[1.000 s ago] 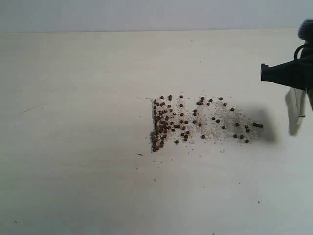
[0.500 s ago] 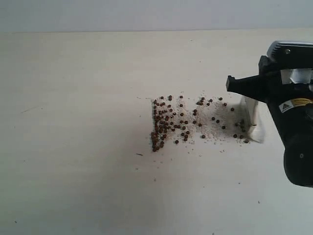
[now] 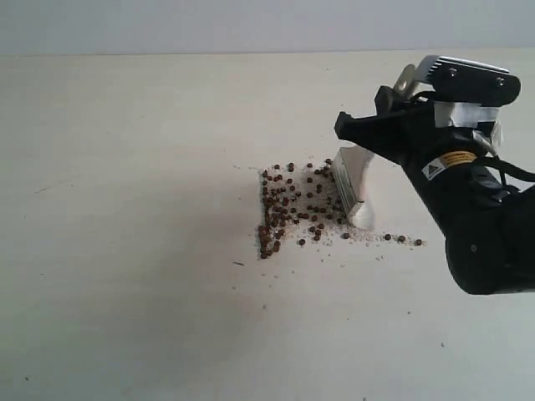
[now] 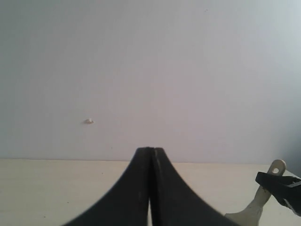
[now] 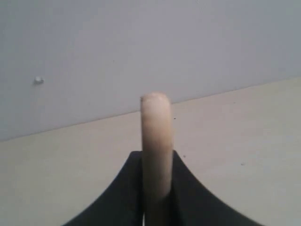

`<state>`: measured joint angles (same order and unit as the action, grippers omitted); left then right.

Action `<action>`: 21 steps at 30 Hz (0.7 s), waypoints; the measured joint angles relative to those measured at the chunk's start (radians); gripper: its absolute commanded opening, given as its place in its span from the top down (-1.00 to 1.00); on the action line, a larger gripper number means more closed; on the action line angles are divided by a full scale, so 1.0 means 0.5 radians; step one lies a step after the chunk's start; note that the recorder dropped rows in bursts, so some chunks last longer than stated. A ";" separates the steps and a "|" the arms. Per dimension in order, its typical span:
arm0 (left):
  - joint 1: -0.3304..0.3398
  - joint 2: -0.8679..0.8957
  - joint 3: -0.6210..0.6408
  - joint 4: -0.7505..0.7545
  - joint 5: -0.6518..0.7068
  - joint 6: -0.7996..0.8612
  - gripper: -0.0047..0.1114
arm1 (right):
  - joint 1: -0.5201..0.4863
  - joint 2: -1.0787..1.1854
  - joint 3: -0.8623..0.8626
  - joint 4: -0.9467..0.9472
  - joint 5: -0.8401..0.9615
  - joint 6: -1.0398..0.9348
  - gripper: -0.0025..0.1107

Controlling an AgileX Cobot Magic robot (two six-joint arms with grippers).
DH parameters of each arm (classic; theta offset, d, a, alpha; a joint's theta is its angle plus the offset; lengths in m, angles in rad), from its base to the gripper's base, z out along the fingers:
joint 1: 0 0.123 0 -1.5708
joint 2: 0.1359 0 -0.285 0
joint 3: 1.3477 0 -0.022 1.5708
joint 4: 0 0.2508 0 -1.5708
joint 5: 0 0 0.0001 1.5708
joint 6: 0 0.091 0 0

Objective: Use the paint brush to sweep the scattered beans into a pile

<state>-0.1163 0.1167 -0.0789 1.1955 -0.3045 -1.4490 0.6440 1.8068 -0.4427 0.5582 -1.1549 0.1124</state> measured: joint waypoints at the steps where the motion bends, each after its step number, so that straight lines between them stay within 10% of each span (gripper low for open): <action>1: 0.000 0.000 0.000 0.000 0.000 0.000 0.92 | 0.000 -0.011 -0.001 0.041 0.005 -0.042 0.96; 21: 0.000 0.000 0.000 0.000 0.000 0.000 0.92 | 0.000 -1.450 0.548 1.044 0.585 -1.410 0.96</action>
<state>-0.1163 0.1167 -0.0789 1.1955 -0.3045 -1.4490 0.6440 1.0817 -0.1689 1.0802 -0.8622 -0.5927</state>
